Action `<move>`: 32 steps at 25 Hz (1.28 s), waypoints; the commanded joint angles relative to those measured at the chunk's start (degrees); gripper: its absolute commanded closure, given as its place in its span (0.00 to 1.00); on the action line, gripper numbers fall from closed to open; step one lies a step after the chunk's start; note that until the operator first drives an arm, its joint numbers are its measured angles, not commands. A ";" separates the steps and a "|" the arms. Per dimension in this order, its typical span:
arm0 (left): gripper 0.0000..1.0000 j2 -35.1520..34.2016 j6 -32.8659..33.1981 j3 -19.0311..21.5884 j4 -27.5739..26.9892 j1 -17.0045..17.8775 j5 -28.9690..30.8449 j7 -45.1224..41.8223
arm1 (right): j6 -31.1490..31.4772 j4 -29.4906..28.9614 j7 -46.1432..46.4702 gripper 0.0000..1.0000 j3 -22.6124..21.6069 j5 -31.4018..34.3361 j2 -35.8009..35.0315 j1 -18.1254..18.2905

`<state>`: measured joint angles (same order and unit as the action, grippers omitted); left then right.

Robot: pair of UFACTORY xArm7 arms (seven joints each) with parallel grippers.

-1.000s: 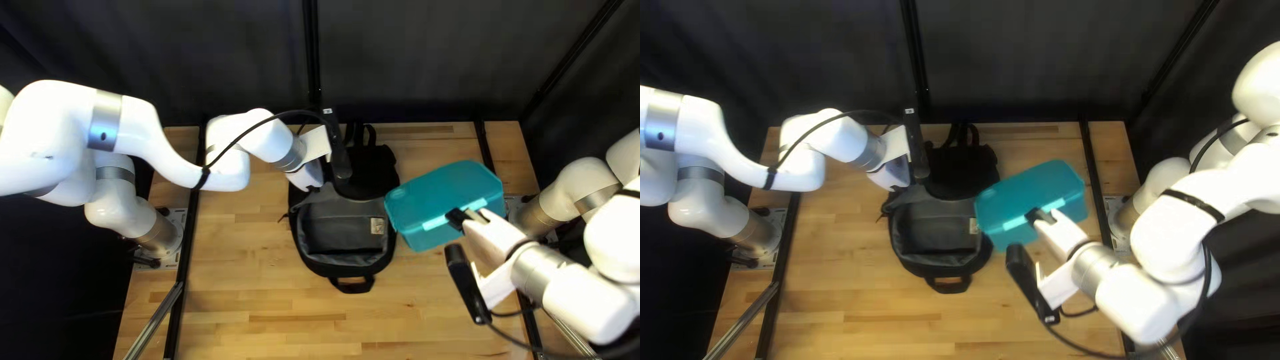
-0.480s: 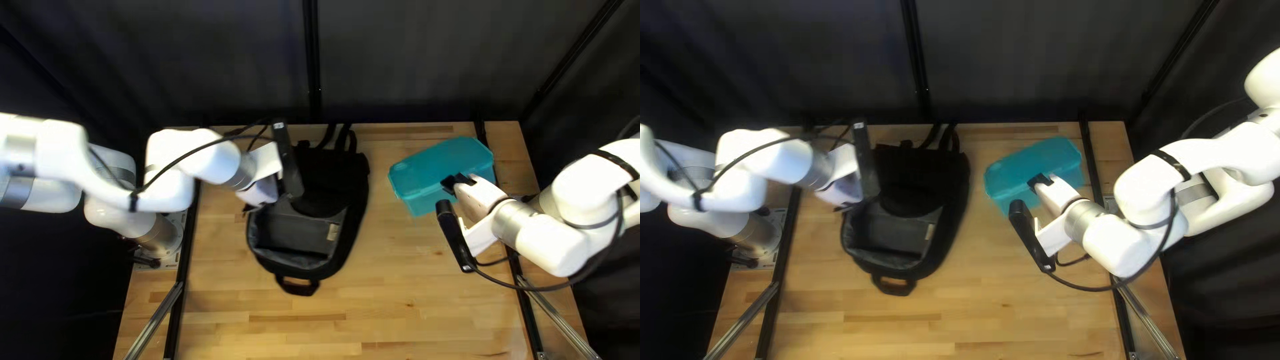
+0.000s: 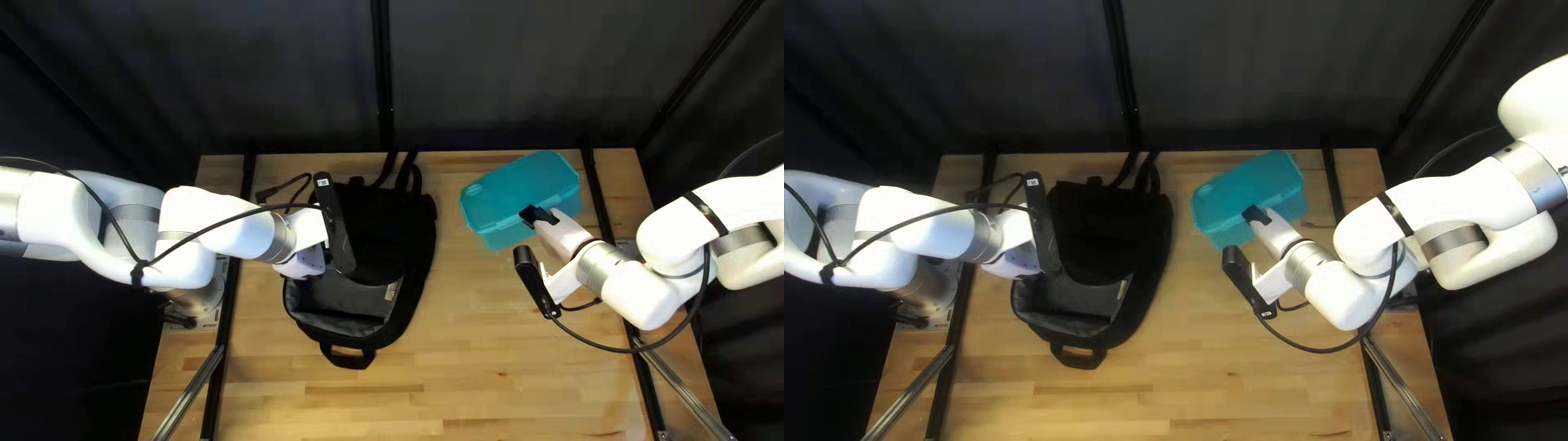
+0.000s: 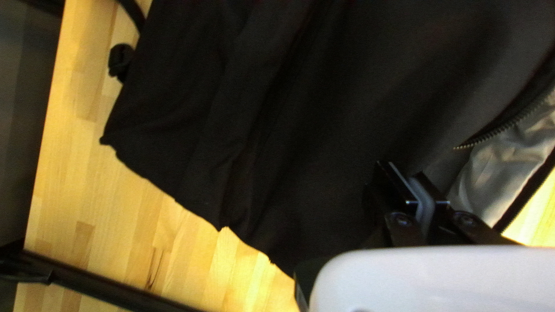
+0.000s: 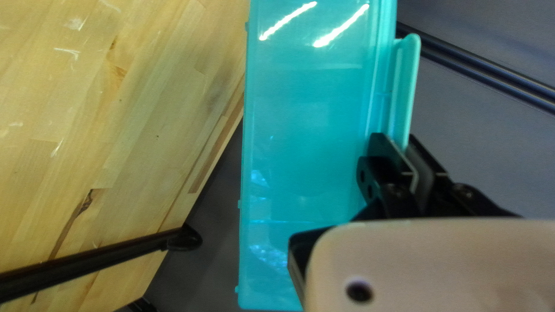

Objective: Remove a lunch box from a kids backpack

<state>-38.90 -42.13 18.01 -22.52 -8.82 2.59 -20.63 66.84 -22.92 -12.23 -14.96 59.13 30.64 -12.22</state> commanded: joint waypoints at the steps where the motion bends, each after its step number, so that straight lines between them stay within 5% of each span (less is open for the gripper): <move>1: 1.00 2.98 2.12 -0.22 -1.44 -0.83 0.53 0.62 | -3.26 4.33 -1.93 1.00 1.42 1.86 2.47 0.34; 5: 1.00 5.42 3.66 -0.44 -2.51 -1.22 0.76 1.21 | -4.75 6.06 -3.76 1.00 1.72 2.88 2.76 0.62; 7: 0.89 6.40 4.45 -0.52 -2.80 -1.38 0.81 1.38 | -5.17 5.99 -4.57 1.00 1.70 3.52 2.00 0.90; 8: 0.18 6.65 4.63 -0.55 -2.90 -1.41 0.80 1.43 | -5.43 5.96 -5.03 1.00 1.73 3.94 1.55 1.09; 9: 0.00 7.17 5.00 -0.55 -3.13 -1.45 0.80 1.48 | -5.66 5.86 -5.55 1.00 1.74 4.38 0.98 1.33; 32: 0.00 8.58 1.43 2.43 -7.92 0.21 1.26 0.77 | -5.84 1.69 -16.67 1.00 -1.25 6.74 -9.77 2.23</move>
<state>-30.64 -41.09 20.32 -30.47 -8.60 3.80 -19.80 60.76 -20.83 -27.57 -15.56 65.79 22.14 -9.81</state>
